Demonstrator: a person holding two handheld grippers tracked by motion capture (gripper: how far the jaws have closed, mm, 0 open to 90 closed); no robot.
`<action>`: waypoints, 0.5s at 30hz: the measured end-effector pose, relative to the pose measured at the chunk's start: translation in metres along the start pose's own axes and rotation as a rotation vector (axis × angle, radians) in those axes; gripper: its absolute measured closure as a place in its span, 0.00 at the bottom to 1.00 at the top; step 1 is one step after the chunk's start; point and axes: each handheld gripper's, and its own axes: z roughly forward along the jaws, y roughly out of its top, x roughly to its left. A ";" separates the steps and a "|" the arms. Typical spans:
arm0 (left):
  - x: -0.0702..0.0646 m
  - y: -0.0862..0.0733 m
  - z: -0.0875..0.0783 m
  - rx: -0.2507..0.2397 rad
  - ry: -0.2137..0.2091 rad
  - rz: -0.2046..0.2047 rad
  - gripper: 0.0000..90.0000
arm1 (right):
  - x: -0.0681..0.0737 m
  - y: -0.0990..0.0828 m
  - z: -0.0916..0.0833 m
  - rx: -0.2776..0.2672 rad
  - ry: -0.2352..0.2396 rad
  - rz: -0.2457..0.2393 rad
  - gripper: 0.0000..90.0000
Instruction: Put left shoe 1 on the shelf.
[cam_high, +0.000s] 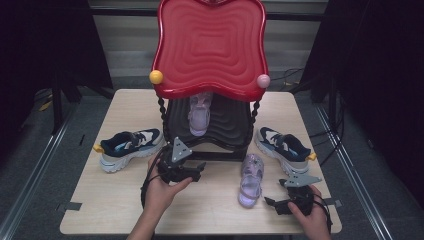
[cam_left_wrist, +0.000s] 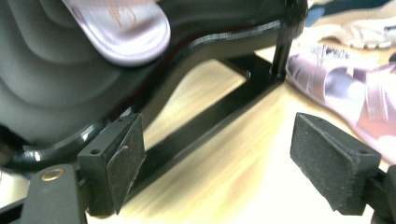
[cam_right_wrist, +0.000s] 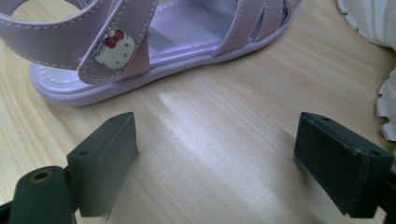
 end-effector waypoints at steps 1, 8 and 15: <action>0.000 -0.003 -0.001 0.000 -0.003 -0.002 0.20 | 0.000 0.000 0.000 -0.001 0.000 -0.002 0.14; 0.000 -0.024 -0.001 0.034 -0.021 -0.003 0.20 | 0.000 0.000 0.000 -0.001 0.000 -0.003 0.14; 0.001 -0.046 0.004 0.081 -0.035 -0.009 0.20 | 0.001 0.000 0.000 0.001 0.000 0.000 0.14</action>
